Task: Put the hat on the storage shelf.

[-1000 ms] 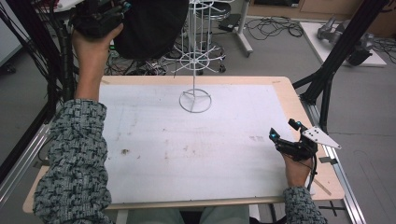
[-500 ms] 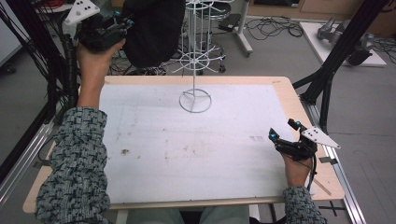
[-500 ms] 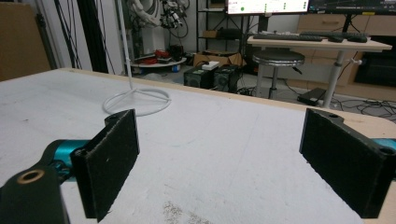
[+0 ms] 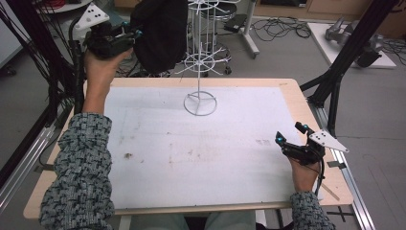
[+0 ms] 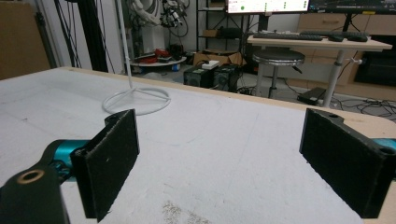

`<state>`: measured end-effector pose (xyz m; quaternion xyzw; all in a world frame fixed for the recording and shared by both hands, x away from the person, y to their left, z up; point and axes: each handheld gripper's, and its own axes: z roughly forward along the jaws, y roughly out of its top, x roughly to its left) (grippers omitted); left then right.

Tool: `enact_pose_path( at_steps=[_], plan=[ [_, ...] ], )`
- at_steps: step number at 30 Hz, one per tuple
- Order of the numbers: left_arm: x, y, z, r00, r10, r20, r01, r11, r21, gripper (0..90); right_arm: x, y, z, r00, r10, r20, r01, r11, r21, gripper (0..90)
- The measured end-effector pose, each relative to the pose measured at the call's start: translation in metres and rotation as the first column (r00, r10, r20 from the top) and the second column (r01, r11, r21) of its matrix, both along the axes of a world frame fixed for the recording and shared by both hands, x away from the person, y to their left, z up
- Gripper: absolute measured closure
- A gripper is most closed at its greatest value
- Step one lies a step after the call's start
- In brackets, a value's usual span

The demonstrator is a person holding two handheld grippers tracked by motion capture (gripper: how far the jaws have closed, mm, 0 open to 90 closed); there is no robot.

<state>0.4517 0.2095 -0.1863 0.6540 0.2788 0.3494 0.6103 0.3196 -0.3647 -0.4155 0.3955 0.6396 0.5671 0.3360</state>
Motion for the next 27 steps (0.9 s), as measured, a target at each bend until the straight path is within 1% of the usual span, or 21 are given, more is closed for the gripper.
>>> enact_pose_path(
  at_steps=[5,9,12,16,18,19,23,24,27],
  plan=[
    [0.003,0.000,-0.004,0.9993,0.002,-0.037,-0.001,0.9999,0.012,61.7,0.000,0.000,0.000,1.0000,0.000,0.000,0.000,1.000,0.000,11.0],
    [0.004,0.000,-0.006,0.9986,-0.001,-0.053,0.002,0.9999,0.016,60.2,0.000,0.000,0.000,1.0000,-0.001,-0.006,0.001,1.000,0.002,11.0],
    [0.005,0.000,-0.008,0.9979,-0.004,-0.064,0.005,0.9996,0.026,58.7,0.000,0.000,0.000,1.0000,0.001,-0.001,-0.001,1.000,-0.002,11.0],
    [0.007,-0.002,-0.009,0.9977,-0.004,-0.068,0.006,0.9996,0.028,58.3,0.000,0.001,0.000,1.0000,0.001,-0.003,-0.001,1.000,0.002,11.0],
    [0.008,-0.002,-0.010,0.9966,-0.008,-0.082,0.010,0.9996,0.027,57.4,0.000,0.001,0.000,1.0000,0.000,-0.001,0.000,1.000,0.000,11.0],
    [0.008,-0.002,-0.010,0.9966,-0.008,-0.082,0.010,0.9996,0.027,56.6,0.000,0.001,0.000,1.0000,0.000,-0.001,0.000,1.000,0.000,11.0],
    [0.008,-0.001,-0.013,0.9951,-0.016,-0.098,0.016,0.9998,0.008,55.7,0.001,0.000,0.000,1.0000,-0.001,-0.007,0.001,1.000,0.000,11.0],
    [0.008,0.000,-0.014,0.9933,-0.013,-0.115,0.014,0.9999,0.008,53.7,0.001,0.001,0.000,1.0000,0.001,-0.002,-0.001,1.000,0.000,11.0],
    [0.007,0.001,-0.013,0.9936,-0.005,-0.113,0.006,0.9999,0.016,50.2,0.001,0.001,0.000,1.0000,0.001,-0.004,-0.001,1.000,-0.002,11.0]
  ],
)
